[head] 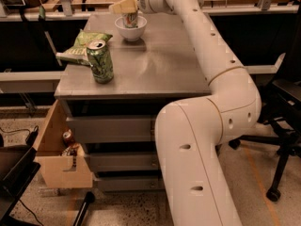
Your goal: Pick 7up can from white bowl and place on counter
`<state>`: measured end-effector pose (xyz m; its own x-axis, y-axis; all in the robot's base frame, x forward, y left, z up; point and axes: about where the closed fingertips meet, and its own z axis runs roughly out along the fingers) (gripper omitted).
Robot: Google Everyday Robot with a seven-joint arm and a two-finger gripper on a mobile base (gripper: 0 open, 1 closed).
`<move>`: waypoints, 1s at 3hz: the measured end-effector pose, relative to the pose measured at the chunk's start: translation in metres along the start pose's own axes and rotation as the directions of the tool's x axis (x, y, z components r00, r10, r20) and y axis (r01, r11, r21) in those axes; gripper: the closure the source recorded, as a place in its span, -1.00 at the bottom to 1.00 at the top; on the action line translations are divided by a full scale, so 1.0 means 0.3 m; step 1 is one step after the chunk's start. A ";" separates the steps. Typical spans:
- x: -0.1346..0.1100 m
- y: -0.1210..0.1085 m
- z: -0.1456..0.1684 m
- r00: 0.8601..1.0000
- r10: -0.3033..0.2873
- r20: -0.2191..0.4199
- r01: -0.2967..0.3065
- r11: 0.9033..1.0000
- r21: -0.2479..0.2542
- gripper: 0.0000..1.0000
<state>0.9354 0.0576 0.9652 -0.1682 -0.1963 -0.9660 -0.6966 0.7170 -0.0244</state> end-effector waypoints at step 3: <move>0.060 0.059 0.079 0.998 0.007 0.057 -0.001 0.995 -0.099 -1.00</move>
Offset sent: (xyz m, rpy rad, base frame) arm 0.0175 0.0196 -0.0169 0.1056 -0.0393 0.1408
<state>0.9365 0.0826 0.9414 -0.1327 -0.1532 -0.9793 -0.7620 0.6476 0.0020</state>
